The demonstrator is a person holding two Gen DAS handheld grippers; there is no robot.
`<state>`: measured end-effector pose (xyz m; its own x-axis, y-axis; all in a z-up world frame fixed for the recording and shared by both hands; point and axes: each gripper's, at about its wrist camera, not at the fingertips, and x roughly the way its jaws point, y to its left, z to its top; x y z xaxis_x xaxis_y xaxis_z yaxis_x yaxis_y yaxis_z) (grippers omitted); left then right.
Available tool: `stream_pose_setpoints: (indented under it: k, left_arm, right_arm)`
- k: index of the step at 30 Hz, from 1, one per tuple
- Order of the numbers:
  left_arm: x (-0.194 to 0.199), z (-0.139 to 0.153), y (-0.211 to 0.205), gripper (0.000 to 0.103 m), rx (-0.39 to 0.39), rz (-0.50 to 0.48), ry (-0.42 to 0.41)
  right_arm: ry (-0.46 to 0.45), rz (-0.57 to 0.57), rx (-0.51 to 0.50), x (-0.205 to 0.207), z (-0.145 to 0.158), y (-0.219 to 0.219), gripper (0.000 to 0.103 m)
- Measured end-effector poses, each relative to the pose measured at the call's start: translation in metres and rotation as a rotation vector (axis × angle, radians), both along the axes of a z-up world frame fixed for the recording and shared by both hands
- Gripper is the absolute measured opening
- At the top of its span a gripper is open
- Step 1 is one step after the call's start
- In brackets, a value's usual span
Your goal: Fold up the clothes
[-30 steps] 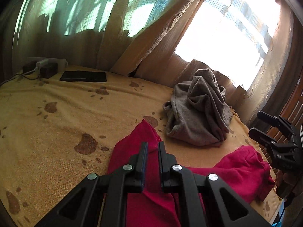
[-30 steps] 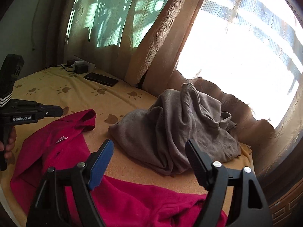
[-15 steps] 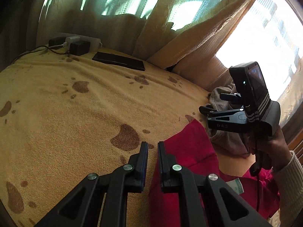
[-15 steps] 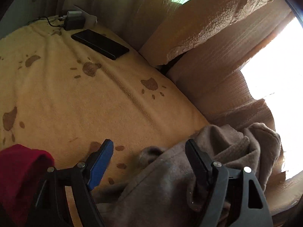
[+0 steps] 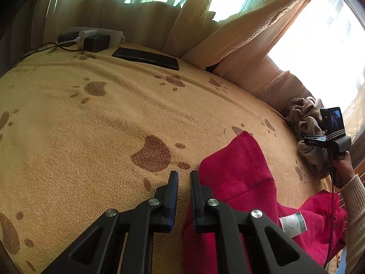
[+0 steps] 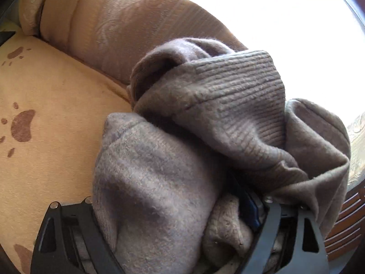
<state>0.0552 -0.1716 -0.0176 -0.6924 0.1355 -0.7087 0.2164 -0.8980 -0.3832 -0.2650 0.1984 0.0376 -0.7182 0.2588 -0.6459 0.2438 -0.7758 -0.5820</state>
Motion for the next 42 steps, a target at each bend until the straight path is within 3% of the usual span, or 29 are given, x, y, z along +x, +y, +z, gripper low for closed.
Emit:
stream_pose_setpoints:
  k: [5, 9, 12, 19, 24, 26, 30, 34, 36, 40, 42]
  left_arm:
    - [-0.003, -0.002, 0.000, 0.011, 0.009, -0.004, -0.006]
    - [-0.004, -0.003, 0.001, 0.011, 0.012, -0.004, -0.005]
    - [-0.005, -0.002, 0.003, 0.011, 0.002, -0.010, -0.005]
    - [-0.004, 0.001, 0.005, 0.011, -0.006, -0.015, 0.007]
    - [0.001, 0.008, 0.009, 0.011, -0.026, -0.035, 0.033]
    - [0.003, 0.013, 0.008, 0.011, -0.013, -0.041, 0.049]
    - [0.010, 0.021, 0.005, 0.011, -0.004, -0.021, 0.083]
    - [0.015, 0.023, 0.004, 0.011, 0.018, -0.016, 0.093]
    - [0.017, 0.024, 0.004, 0.011, 0.018, -0.021, 0.098]
    - [0.020, 0.024, 0.003, 0.011, 0.031, -0.021, 0.102]
    - [0.021, 0.024, 0.000, 0.011, 0.044, -0.013, 0.102]
  right_arm:
    - [0.033, -0.109, -0.013, -0.032, 0.003, 0.050, 0.103]
    - [0.042, -0.167, -0.082, -0.046, -0.007, 0.080, 0.103]
    - [0.091, -0.181, -0.132, -0.040, -0.011, 0.086, 0.103]
    - [0.080, -0.135, -0.124, -0.013, 0.007, 0.075, 0.103]
    - [0.177, -0.037, -0.414, 0.065, 0.075, 0.070, 0.103]
    - [0.180, 0.050, -0.550, 0.106, 0.099, 0.061, 0.103]
    - [0.042, 0.255, -0.836, 0.175, 0.118, 0.041, 0.103]
    - [-0.177, 0.410, -1.026, 0.225, 0.101, -0.024, 0.103]
    - [-0.323, 0.465, -1.169, 0.227, 0.084, -0.050, 0.103]
    - [-0.621, 0.501, -1.441, 0.234, 0.051, -0.108, 0.103]
    - [-0.699, 0.440, -1.478, 0.223, 0.038, -0.137, 0.103]
